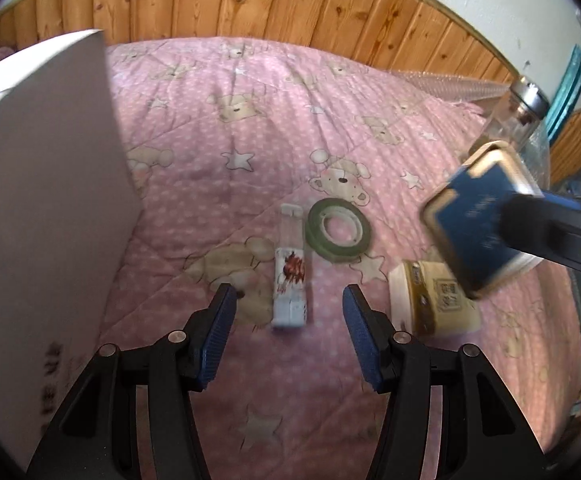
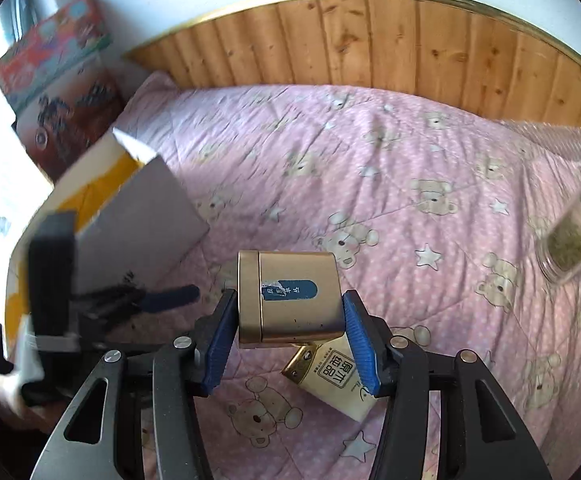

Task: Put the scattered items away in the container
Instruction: 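Close the left gripper on the clear tube while the right grasps the gold tin, then carry the clear tube and gold tin over the cardboard box with both grippers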

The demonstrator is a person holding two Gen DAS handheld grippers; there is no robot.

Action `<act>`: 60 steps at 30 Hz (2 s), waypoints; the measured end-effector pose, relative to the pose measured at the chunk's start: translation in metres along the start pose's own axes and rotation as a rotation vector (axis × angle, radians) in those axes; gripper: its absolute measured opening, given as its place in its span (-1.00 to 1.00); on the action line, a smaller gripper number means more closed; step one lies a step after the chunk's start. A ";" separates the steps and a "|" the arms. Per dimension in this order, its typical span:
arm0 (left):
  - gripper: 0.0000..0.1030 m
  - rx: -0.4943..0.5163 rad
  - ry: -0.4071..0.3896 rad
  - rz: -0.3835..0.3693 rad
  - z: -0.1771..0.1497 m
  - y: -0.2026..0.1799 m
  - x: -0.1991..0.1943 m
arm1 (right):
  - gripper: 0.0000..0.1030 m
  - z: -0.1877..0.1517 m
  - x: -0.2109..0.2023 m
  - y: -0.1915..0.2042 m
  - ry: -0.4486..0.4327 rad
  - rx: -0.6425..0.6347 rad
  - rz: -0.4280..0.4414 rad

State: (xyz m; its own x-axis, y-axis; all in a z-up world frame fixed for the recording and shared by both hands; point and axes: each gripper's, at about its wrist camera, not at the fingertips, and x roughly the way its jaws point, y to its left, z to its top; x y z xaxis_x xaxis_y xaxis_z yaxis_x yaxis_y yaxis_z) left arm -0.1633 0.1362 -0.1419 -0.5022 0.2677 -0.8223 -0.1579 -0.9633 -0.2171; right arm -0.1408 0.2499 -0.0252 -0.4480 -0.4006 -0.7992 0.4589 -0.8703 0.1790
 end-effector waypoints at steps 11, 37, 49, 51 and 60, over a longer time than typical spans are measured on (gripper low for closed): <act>-0.62 -0.035 0.024 0.040 0.004 0.001 -0.008 | 0.04 0.006 0.000 -0.016 -0.011 0.054 -0.029; -0.62 0.000 -0.183 0.069 -0.018 -0.006 -0.167 | 0.04 0.006 -0.064 0.062 -0.141 0.014 0.026; -0.62 -0.045 -0.223 0.009 -0.038 0.030 -0.227 | 0.04 0.008 -0.075 0.094 -0.183 0.015 0.038; -0.62 -0.052 -0.226 0.006 -0.042 0.037 -0.234 | 0.04 0.008 -0.077 0.099 -0.191 0.014 0.041; -0.62 -0.140 -0.253 0.005 -0.052 0.078 -0.249 | 0.04 0.014 -0.081 0.124 -0.226 -0.001 0.065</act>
State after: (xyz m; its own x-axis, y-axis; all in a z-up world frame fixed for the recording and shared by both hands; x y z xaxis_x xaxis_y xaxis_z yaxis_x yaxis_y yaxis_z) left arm -0.0063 -0.0065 0.0186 -0.7019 0.2429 -0.6696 -0.0452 -0.9533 -0.2985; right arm -0.0580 0.1707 0.0695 -0.5782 -0.5098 -0.6370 0.4928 -0.8404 0.2253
